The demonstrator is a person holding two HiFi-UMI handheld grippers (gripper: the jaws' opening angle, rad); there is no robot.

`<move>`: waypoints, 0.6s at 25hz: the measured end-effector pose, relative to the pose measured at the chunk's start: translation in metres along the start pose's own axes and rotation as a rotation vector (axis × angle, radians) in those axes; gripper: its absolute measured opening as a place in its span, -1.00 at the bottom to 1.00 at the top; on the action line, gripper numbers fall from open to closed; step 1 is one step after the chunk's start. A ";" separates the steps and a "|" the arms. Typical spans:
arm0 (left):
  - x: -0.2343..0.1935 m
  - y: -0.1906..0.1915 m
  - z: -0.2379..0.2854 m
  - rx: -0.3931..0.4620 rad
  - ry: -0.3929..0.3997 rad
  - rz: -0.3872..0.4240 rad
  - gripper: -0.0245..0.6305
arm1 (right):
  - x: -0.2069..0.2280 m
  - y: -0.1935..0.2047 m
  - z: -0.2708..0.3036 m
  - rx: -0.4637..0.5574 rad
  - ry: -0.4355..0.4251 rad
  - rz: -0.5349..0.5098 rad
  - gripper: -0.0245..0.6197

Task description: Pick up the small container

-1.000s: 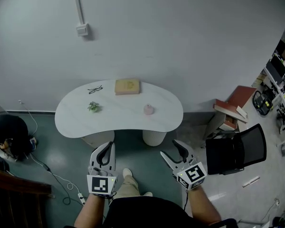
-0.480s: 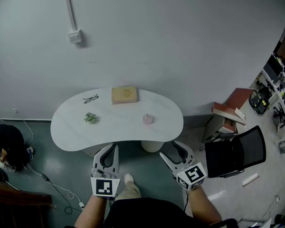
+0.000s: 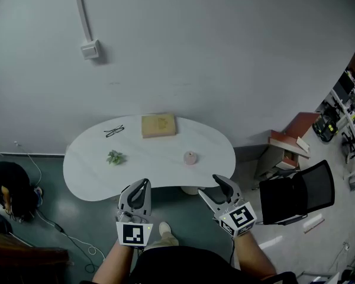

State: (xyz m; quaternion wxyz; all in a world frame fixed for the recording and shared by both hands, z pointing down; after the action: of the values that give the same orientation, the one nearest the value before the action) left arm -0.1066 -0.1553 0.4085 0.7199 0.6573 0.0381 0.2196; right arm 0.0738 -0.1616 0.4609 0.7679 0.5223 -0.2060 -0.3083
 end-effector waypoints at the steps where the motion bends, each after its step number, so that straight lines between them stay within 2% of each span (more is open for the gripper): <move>1: -0.005 0.001 0.005 -0.002 0.003 0.002 -0.91 | 0.002 -0.003 0.006 -0.001 0.001 -0.002 -0.14; 4: -0.020 -0.001 0.022 0.021 0.014 0.071 -0.91 | 0.010 -0.010 0.025 -0.003 0.012 0.000 -0.14; 8: -0.040 0.007 0.045 -0.003 0.030 0.012 -0.91 | 0.019 -0.022 0.049 -0.006 0.030 0.005 -0.14; 15: -0.076 0.007 0.074 0.008 0.059 0.003 -0.91 | 0.032 -0.045 0.087 -0.001 0.068 -0.004 -0.14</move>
State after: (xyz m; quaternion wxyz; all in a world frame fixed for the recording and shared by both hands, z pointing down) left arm -0.1518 -0.2520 0.4076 0.7154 0.6536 0.0591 0.2397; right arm 0.0303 -0.2544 0.4514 0.7742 0.5324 -0.1786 -0.2920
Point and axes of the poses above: the fingertips, and each gripper's own axes: z forward along the fingers, x to its right, y out of its underside, the point moved 1 cm from there along -z, backward along the fingers, and after that the axes turned 11 degrees about -x, right-handed, at the moved point
